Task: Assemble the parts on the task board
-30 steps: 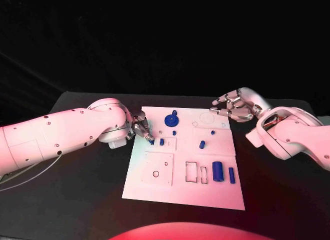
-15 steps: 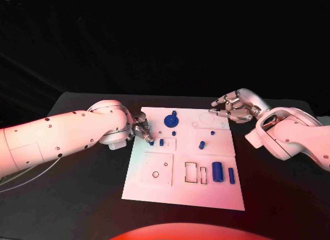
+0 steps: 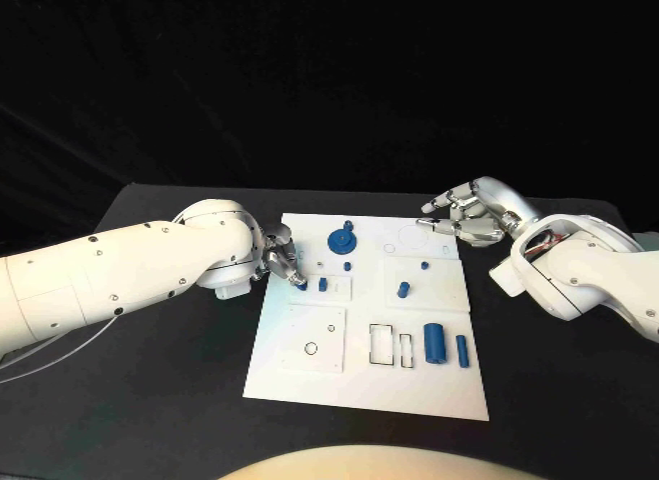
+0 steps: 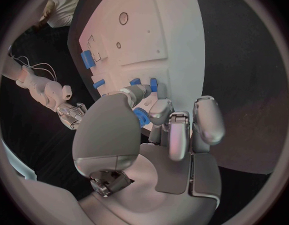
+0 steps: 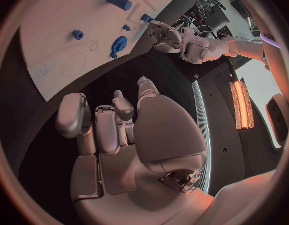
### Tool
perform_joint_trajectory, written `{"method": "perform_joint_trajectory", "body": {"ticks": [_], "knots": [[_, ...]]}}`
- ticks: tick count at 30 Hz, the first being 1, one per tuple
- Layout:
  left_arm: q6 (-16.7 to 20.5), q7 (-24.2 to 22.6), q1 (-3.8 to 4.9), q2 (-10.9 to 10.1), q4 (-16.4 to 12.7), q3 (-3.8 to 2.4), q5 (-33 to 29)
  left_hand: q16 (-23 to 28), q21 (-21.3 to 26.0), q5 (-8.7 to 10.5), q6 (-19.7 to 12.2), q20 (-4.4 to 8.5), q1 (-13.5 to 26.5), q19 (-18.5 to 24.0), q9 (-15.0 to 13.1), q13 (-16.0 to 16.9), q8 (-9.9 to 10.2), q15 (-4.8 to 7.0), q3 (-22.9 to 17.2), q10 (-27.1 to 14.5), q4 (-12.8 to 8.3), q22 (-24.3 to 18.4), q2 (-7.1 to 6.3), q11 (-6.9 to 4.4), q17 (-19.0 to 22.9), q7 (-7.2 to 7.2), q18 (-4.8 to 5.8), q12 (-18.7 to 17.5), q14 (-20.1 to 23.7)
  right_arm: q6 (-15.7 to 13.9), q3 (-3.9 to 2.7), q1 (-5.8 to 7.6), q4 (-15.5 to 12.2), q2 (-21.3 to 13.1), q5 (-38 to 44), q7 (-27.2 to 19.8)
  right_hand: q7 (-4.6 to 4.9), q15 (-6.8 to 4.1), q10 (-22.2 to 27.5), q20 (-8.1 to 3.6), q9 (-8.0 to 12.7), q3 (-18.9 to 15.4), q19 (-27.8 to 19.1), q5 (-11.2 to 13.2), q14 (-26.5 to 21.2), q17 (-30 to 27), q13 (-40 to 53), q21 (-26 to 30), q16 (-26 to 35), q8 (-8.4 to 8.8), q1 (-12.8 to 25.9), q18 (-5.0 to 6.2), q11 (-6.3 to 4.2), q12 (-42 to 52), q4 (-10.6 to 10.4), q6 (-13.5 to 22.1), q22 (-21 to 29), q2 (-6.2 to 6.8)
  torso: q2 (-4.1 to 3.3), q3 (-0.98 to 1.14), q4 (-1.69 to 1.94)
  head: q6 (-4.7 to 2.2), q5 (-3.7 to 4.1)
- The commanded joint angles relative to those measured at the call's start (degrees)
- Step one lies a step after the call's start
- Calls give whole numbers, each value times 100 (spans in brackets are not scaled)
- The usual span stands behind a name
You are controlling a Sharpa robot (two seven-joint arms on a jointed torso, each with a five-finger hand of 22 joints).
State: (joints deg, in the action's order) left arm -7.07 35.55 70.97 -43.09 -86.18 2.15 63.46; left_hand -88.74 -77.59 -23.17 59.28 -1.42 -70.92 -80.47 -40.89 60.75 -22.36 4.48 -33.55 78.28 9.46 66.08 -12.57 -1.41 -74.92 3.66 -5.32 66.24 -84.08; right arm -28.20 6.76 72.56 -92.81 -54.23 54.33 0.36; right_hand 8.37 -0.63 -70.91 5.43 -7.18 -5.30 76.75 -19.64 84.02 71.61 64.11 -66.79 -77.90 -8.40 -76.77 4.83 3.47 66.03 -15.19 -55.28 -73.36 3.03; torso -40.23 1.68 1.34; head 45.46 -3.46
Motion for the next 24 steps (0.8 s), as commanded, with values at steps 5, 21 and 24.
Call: {"method": "perform_joint_trajectory", "body": {"ticks": [5,21,24], "knots": [[-231,31,-12,11,-29,7,29,10,-22,-44,101,9,-13,-38,-4,-2,-34,36,-955,49,-916,0,5,-16,-1269,-69,55,29,-527,67,-1,-6,-2,6,12,2,-18,-23,17,-6,7,-12,-35,-33,180,-10,-5,34,11,-36,1,68,-7,-31,-9,6,5,-65,-5,3,-3,-2,-9],[-305,47,-11,94,28,5,9,10,-27,-44,98,10,105,-41,-30,1,-58,42,-935,73,-835,12,59,-30,-1269,-93,56,26,-527,-37,-1,-7,-19,-5,8,-37,-18,-23,17,-6,7,-12,-35,-33,180,-10,-5,34,11,-36,1,68,-7,-31,-9,6,5,-65,3,3,-5,2,-7],[-313,52,-11,120,45,5,10,10,-25,-44,95,11,116,-40,-34,-2,-60,44,-938,74,-828,10,69,-32,-1269,-96,56,22,-527,-46,-1,-7,-21,-5,8,-40,-18,-23,19,-7,8,-20,-37,-40,180,-14,-8,42,17,-38,6,68,-7,-33,-14,10,8,-68,3,4,-8,-1,-9]]}}
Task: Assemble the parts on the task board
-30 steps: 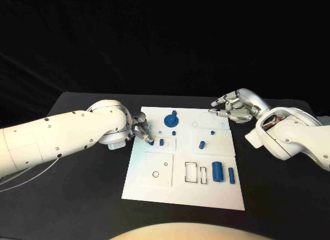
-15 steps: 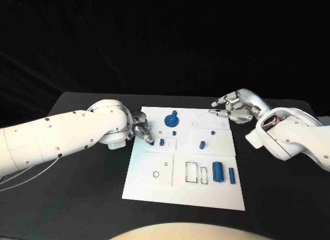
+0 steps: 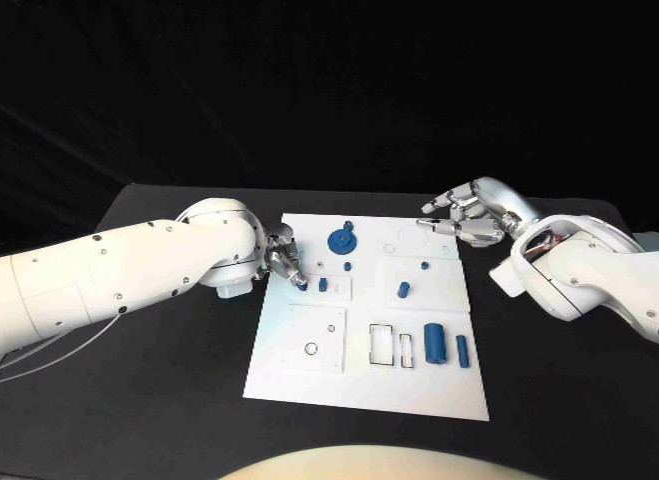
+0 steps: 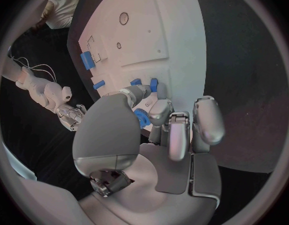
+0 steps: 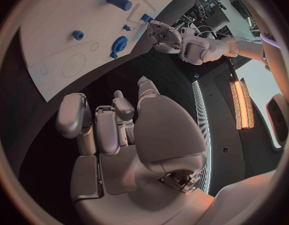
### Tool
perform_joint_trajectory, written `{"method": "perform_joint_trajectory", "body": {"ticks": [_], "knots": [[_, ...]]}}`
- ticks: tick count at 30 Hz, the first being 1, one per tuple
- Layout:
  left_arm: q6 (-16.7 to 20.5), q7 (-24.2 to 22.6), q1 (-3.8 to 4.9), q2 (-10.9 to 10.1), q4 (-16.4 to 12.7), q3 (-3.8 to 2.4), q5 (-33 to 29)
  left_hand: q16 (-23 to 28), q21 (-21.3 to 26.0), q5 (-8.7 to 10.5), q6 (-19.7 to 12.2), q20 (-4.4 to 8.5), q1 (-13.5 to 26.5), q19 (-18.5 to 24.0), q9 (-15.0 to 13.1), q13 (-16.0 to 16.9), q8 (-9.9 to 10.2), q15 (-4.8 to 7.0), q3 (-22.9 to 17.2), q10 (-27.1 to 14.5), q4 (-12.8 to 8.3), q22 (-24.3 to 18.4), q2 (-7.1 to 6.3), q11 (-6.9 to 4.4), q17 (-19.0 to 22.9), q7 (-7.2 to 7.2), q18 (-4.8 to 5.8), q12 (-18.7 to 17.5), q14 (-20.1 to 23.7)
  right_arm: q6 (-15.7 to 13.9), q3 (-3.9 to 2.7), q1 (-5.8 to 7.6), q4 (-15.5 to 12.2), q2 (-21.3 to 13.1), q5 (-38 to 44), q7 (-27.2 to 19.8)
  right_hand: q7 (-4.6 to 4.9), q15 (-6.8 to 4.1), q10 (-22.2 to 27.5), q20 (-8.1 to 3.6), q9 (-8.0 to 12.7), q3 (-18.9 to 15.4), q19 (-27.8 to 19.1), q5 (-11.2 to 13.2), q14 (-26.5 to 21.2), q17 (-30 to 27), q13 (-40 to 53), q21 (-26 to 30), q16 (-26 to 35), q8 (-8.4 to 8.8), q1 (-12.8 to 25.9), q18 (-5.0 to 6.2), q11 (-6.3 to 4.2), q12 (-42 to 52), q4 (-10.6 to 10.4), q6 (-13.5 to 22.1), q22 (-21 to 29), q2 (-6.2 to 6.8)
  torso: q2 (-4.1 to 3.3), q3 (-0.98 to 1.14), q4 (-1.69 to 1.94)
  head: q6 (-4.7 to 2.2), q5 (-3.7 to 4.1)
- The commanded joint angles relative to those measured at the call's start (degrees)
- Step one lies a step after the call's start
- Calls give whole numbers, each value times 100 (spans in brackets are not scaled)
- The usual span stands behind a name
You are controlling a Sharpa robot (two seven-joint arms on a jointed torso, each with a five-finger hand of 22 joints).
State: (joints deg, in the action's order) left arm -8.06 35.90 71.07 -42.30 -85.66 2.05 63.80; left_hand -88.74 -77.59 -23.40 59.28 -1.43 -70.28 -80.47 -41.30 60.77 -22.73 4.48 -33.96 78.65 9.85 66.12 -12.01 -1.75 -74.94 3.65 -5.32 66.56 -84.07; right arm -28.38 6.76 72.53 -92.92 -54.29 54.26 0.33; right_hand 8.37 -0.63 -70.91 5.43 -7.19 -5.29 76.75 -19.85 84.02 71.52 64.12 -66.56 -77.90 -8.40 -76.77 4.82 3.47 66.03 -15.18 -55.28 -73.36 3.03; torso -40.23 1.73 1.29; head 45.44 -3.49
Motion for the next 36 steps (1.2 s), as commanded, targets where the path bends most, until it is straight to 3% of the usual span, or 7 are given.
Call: {"method": "perform_joint_trajectory", "body": {"ticks": [1,23,32,34,36], "knots": [[-217,18,-21,49,0,15,-23,9,-25,-21,94,12,56,-40,6,-6,-23,45,-899,36,-865,6,19,1,-1268,-97,56,-12,-528,-30,-1,-4,-10,0,14,-37,-18,-23,19,-6,9,-21,-37,-20,180,-5,-9,19,17,-38,6,69,-7,-33,-14,10,8,-68,3,0,-4,-2,-6],[-222,25,-24,213,205,45,-109,13,-3,68,15,16,210,-23,-38,-90,-35,49,-825,-4,-783,-25,67,-1,-1262,-110,50,-93,-526,-46,-1,-3,-24,-12,26,-23,-18,-23,29,-7,9,-24,-43,-24,179,-8,-22,31,19,-39,6,71,-7,-45,-15,12,17,-68,2,-1,0,-16,19],[-279,24,-24,204,217,52,-120,13,22,108,38,50,607,-21,-55,-70,-49,98,7,2,-386,-39,58,-69,-1262,-206,50,-73,-526,-38,-1,-3,-26,-16,37,-14,-17,-23,29,-7,11,-33,-45,-27,179,-9,-20,39,21,-40,12,73,-6,-43,-19,15,21,-65,3,-5,3,-15,23],[-297,26,-24,196,225,52,-133,13,33,156,79,48,844,-17,-38,-86,-42,83,316,-7,-187,-54,9,-46,-1262,-178,49,-82,-526,-34,-1,-3,-27,-19,41,-11,-17,-23,22,-7,11,-33,-37,-27,182,3,-12,25,13,-40,11,69,-6,-35,-19,15,11,-65,4,-5,2,-16,18],[-304,26,-24,185,236,51,-143,13,44,134,95,38,871,-19,9,-77,11,100,780,-25,-51,-61,76,-62,-1262,-206,52,-74,-525,-34,-1,-3,-27,-22,44,-10,-17,-23,22,-7,11,-33,-37,-27,182,3,-12,25,13,-40,11,69,-6,-35,-19,15,11,-65,-1,-5,4,-21,28]]}}
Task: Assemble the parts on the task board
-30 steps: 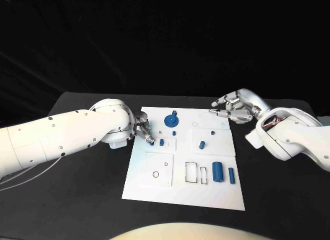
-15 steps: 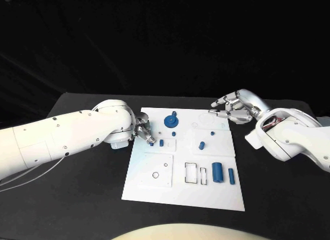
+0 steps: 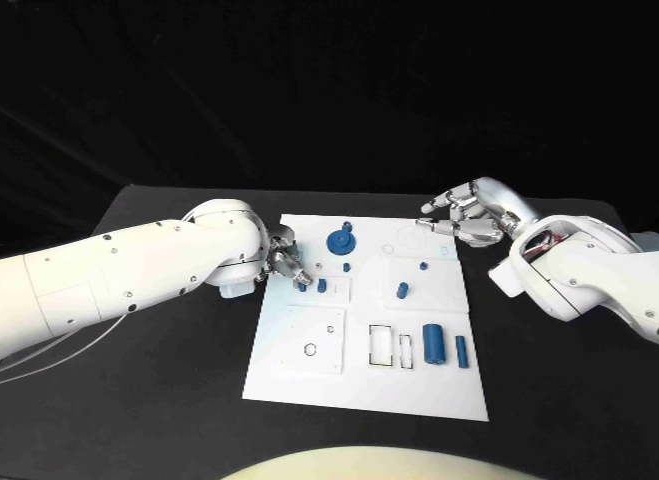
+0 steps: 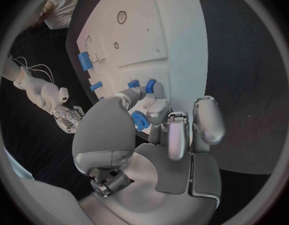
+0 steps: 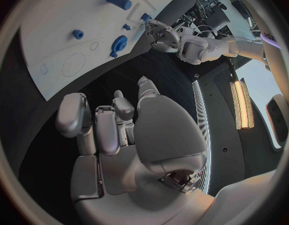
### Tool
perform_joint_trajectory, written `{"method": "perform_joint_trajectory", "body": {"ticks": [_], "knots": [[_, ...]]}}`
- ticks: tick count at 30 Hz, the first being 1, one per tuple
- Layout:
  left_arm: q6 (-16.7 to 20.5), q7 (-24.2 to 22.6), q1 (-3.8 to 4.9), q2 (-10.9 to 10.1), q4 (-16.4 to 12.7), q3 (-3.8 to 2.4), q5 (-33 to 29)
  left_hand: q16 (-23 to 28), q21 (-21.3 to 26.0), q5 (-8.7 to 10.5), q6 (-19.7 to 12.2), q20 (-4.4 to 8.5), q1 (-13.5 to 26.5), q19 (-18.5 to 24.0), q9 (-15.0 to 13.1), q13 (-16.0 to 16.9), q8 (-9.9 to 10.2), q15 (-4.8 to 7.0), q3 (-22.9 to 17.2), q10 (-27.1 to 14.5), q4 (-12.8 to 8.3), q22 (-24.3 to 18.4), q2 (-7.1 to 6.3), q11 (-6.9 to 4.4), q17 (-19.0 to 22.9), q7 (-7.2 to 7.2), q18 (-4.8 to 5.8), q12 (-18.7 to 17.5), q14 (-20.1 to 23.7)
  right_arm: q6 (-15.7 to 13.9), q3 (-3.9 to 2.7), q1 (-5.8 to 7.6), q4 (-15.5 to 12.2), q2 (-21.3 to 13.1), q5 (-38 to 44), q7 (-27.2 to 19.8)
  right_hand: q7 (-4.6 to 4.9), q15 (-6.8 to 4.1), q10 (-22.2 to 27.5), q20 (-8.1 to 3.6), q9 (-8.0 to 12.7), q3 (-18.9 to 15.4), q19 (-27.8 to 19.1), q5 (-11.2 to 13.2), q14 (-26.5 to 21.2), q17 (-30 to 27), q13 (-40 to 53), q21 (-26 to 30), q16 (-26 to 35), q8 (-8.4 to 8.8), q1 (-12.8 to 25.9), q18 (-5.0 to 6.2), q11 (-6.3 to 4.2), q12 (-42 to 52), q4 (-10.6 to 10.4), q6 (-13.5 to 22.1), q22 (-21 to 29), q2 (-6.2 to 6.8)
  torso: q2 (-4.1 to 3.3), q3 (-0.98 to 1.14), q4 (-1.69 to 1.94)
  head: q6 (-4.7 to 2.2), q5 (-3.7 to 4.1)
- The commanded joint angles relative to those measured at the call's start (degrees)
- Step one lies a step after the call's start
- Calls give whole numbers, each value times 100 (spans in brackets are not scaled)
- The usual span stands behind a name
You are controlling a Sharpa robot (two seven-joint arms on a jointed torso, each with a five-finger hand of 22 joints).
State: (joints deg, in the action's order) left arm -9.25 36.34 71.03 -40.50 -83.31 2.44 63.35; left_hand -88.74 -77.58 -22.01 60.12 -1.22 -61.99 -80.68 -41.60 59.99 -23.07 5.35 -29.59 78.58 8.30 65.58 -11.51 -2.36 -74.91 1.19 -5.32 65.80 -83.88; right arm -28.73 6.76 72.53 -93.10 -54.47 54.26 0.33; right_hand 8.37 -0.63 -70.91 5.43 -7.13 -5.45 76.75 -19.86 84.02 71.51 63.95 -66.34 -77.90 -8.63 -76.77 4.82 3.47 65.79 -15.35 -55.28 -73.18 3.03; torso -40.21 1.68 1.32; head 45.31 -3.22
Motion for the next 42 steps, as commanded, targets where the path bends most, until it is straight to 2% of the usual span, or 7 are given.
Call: {"method": "perform_joint_trajectory", "body": {"ticks": [1,9,15,29,32,36,42], "knots": [[-185,-18,-20,0,4,12,-100,13,46,-14,19,22,12,-1,60,7,67,13,513,-25,143,-6,64,-2,-1264,34,51,6,-545,1,-1,-3,-8,-5,44,-10,-17,-23,22,-7,5,-17,-37,-26,182,5,5,4,13,-17,11,69,-6,-11,-2,15,-7,-65,-2,0,1,-7,1],[-71,-48,-21,-66,-5,2,-212,13,71,-33,77,30,-111,-5,170,-9,175,2,1436,-74,541,-22,136,18,-1266,63,42,-18,-545,2,-1,-4,1,-8,47,-12,-17,-23,22,-7,6,-19,-37,-28,181,1,6,6,16,-18,10,70,-6,-9,-1,16,-7,-63,-2,-1,7,-20,15],[45,-66,-22,-124,-37,-6,-243,13,75,-46,98,26,-175,-10,197,-7,195,4,1731,-79,767,-20,168,20,-1265,67,44,-17,-545,-1,-1,-4,4,-12,50,-14,-18,-23,25,-7,6,-21,-45,-29,179,-12,1,20,26,-18,7,73,-6,-14,1,17,3,-61,-3,-5,3,-5,6],[683,-214,-16,-246,-182,-74,-586,15,78,-55,3,25,-164,-13,208,-162,213,-9,2041,-188,844,-18,261,46,-1262,102,43,-144,-543,-17,-1,-19,40,-18,52,1,-18,-23,24,-7,6,-24,-50,-33,178,-18,1,32,30,-20,3,75,-7,-12,3,18,11,-61,3,0,4,-22,22],[1023,-424,-15,-258,-186,-83,-731,22,173,-61,-134,12,-192,56,201,-507,217,-39,2159,-429,841,-174,317,90,-1251,146,14,-443,-540,-15,-1,-28,45,-14,52,6,-18,-23,24,-7,6,-24,-50,-33,178,-18,1,32,30,-20,3,75,-7,-12,3,18,11,-61,2,2,2,-16,20],[1635,-998,-14,-264,-205,-88,-1252,148,442,-70,-671,-65,-726,267,272,-1782,310,-202,2105,-1505,808,-590,466,289,-1043,365,-57,-1616,-465,-17,-1,-40,58,-14,52,19,-18,-23,12,-7,7,-25,-42,-34,181,-3,17,18,21,-21,1,72,-7,3,4,17,0,-62,4,-2,12,-21,29],[2298,-1692,-14,-255,-210,-90,-1409,626,923,-83,-1075,-179,-1159,634,406,-1968,380,-338,2087,-1932,782,-1314,351,447,-298,546,-194,-1791,-161,-25,-1,-56,65,-16,52,25,-18,-23,12,-7,7,-25,-42,-34,181,-3,17,18,21,-21,1,72,-7,3,4,17,0,-62,3,3,-6,-31,33]]}}
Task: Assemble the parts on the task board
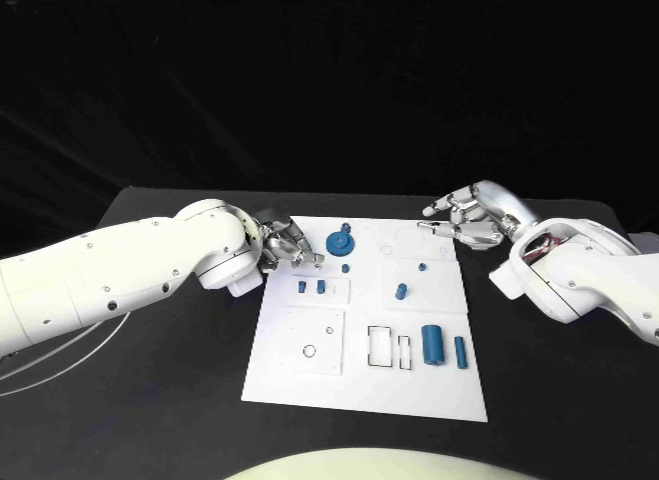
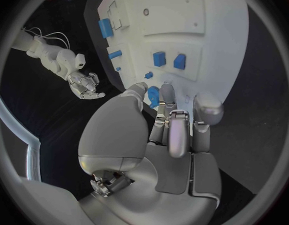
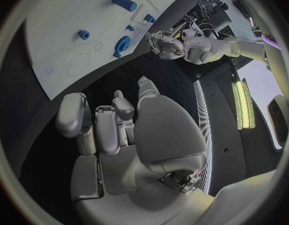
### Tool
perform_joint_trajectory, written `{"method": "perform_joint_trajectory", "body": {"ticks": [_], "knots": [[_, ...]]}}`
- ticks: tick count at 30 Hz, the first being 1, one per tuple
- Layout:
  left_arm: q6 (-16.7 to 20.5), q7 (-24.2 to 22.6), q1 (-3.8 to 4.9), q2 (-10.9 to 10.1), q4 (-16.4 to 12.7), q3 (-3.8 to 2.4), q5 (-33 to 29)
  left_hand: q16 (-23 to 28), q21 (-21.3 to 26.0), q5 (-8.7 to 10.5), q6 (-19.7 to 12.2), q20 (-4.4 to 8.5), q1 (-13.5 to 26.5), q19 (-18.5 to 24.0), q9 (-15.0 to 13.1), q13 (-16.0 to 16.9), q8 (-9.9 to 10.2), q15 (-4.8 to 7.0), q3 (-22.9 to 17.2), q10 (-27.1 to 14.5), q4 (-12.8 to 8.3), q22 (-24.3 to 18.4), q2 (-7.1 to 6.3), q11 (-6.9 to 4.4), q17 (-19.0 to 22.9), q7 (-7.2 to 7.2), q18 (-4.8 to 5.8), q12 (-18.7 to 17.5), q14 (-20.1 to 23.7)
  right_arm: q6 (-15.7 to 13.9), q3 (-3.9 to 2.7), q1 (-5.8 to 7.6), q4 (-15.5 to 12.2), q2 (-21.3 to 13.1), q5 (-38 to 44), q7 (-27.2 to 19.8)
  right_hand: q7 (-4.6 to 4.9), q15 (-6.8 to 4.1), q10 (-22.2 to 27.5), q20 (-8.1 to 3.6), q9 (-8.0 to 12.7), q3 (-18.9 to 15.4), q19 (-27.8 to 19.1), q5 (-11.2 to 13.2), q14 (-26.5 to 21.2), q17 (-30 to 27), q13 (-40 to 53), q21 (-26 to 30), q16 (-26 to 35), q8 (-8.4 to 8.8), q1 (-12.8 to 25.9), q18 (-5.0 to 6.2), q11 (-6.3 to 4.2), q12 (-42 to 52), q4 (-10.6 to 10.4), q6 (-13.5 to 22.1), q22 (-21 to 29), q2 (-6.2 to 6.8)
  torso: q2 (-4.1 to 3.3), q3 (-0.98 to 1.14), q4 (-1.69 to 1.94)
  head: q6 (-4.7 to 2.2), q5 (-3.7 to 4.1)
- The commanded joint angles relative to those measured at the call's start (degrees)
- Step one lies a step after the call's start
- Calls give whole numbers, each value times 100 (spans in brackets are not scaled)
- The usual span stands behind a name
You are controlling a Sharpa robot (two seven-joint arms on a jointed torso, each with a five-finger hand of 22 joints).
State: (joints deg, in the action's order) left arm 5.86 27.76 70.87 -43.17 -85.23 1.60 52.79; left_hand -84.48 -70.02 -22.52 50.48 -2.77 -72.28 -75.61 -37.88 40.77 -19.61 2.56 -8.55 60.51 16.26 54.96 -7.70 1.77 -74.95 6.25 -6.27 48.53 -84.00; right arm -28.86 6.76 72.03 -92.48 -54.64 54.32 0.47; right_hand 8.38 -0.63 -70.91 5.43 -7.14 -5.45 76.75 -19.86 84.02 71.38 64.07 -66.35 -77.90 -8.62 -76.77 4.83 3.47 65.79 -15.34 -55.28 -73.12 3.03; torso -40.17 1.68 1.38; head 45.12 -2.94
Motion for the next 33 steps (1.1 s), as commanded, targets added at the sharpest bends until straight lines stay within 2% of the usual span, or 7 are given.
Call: {"method": "perform_joint_trajectory", "body": {"ticks": [1,5,8,12,16,23,33], "knots": [[856,-1014,2,16,-26,-5,-319,370,308,-33,-175,-43,-271,231,62,-97,35,-85,-60,-226,-47,-447,-25,63,-53,73,-137,-125,-37,-12,-1,-8,3,0,47,12,-18,-23,12,-7,8,-25,-42,-35,181,10,5,19,21,-22,1,72,-7,3,3,17,-5,-62,-2,3,-12,-17,13],[1132,-1720,0,68,-81,0,15,1374,1204,-73,-171,-72,-1169,820,156,-445,-70,-106,-610,-513,-380,-1633,36,92,1181,121,-352,-518,547,-11,-1,-13,4,-6,47,10,-18,-23,12,-7,8,-25,-42,-35,181,10,5,19,21,-22,1,72,-7,3,3,17,-5,-62,-4,-2,-6,-36,45],[1279,-2116,-3,130,-94,12,484,1522,1126,-66,-194,-97,-1375,674,324,-770,-1,-140,-882,-601,-452,-1476,-104,141,1314,176,-308,-873,519,-9,-1,-17,2,-8,47,8,-19,-24,20,-7,8,-25,-37,-39,183,16,-6,13,18,-24,-5,70,-7,-7,5,18,-10,-66,-9,-1,-7,-43,57],[1311,-2352,-17,232,-51,42,1283,2237,1313,-48,-242,-165,-1434,769,710,-1332,243,-235,-1168,-834,-469,-1700,-333,239,2119,242,-338,-1492,786,-12,-1,-21,-3,-10,47,4,-19,-24,20,-7,8,-25,-37,-39,183,16,-6,13,18,-24,-5,70,-7,-7,5,18,-10,-66,-9,6,-9,-43,62],[1222,-2382,-76,341,-4,68,2136,2801,1573,-39,-87,-213,-1477,974,1083,-1858,420,-272,-1420,-797,-529,-2038,-453,309,2749,257,-404,-1987,967,-14,-1,-22,-11,-16,46,-3,-19,-24,20,-7,8,-25,-37,-39,183,16,-6,13,18,-24,-5,70,-7,-7,5,18,-10,-66,-11,-1,-1,-56,76],[772,-2223,-163,531,141,108,3024,2677,1221,-17,72,-222,-1147,638,1548,-2454,672,-267,-1284,-777,-432,-1543,-664,286,2749,146,-323,-2518,663,-16,-1,-22,-20,-21,46,-5,-19,-24,26,-7,8,-25,-43,-42,181,7,-15,25,24,-25,-9,73,-8,-15,6,19,-2,-70,-8,0,-12,-62,84],[484,-2027,-250,745,402,137,3473,2119,723,-23,320,-198,-1122,240,1844,-2807,748,-215,-1110,-528,-447,-874,-598,252,2267,84,-193,-2706,300,-50,-1,-22,-28,-12,46,-15,-19,-24,61,-8,9,-24,-52,-46,178,-10,-61,44,36,-26,-17,77,-8,-57,9,21,10,-76,-12,-1,-17,-55,102]]}}
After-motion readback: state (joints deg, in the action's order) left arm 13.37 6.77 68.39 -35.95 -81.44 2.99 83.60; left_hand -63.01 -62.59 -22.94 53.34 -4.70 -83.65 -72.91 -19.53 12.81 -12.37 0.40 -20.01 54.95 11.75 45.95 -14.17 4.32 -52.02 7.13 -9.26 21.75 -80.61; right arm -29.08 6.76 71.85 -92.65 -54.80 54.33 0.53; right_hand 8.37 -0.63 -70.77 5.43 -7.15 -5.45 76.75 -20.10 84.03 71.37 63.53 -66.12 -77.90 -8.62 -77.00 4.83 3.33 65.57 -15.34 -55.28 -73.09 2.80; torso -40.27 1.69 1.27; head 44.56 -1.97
